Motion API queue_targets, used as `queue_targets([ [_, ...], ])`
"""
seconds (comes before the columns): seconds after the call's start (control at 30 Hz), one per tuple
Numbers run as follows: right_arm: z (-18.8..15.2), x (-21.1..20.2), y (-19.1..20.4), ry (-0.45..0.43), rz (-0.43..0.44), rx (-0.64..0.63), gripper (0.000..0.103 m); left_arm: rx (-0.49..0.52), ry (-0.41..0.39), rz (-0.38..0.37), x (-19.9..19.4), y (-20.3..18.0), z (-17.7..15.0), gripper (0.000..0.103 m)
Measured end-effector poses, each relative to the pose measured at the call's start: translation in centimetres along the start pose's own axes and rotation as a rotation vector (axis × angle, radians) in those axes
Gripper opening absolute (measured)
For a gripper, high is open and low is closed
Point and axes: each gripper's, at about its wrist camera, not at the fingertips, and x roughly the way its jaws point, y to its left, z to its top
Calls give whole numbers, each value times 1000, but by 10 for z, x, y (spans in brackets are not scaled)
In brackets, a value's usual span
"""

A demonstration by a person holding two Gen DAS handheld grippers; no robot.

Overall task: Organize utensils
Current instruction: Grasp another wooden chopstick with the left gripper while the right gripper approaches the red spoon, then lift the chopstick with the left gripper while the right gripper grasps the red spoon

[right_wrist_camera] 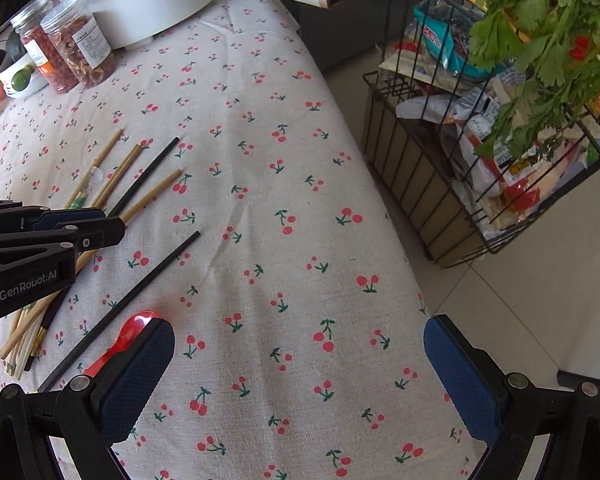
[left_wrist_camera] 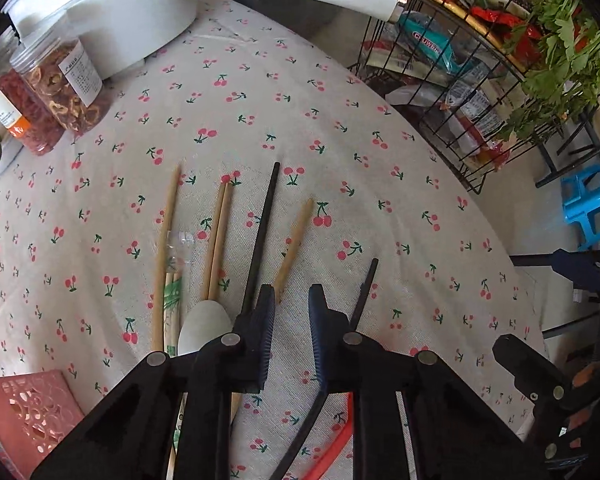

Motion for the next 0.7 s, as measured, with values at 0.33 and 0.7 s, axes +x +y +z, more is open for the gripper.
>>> queue_targets([
  [0.33,0,3,0,19,3,18,102,-6,28,84,17,1,1,10],
  [0.7,3,6,20,44,53,39,102,-33,-126,60,-78,17,-52,6],
])
